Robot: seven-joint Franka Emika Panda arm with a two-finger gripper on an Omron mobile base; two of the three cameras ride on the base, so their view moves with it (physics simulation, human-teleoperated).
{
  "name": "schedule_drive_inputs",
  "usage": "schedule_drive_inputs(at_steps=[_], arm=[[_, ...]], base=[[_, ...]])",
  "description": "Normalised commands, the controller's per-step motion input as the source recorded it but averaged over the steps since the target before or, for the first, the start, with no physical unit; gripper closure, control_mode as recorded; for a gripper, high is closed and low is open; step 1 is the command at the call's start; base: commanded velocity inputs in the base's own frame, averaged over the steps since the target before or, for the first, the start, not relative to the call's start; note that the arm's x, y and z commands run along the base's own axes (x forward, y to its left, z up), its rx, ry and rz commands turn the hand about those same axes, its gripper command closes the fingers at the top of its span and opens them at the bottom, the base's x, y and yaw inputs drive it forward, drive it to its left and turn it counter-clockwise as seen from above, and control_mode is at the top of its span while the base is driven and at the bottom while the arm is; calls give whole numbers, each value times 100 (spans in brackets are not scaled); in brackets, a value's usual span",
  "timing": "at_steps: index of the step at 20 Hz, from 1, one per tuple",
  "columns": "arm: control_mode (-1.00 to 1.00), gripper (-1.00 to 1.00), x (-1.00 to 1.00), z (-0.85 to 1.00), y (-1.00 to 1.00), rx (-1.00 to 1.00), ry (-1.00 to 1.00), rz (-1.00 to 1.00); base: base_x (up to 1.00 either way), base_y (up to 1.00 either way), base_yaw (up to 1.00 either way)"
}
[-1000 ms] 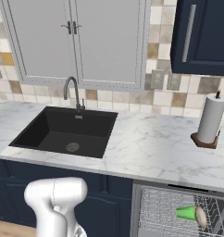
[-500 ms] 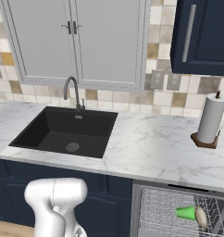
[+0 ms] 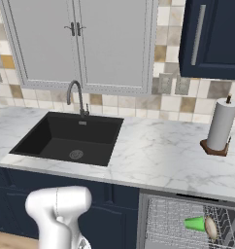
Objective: Pick up the cup and bowl from the counter, place them in the dishwasher, and close the dishwasher door.
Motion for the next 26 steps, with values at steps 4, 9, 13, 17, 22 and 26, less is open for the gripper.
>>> schedule_drive_inputs(at_steps=[4, 9, 13, 17, 22, 26], arm=[[-100, -100, -58, -92, -22, -19, -33, 17], [-100, -100, -38, -100, -2, -25, -29, 16], [-100, -100, -25, -90, 0, -26, -31, 12], [-100, -100, -17, -90, 0, -26, -31, 11], [-100, -100, -20, -100, 0, -30, -29, 13], [-100, -100, -23, -100, 0, -30, -27, 14]], base=[[0, 0, 0], [0, 0, 0], [0, 0, 0], [0, 0, 0], [0, 0, 0], [0, 0, 0]])
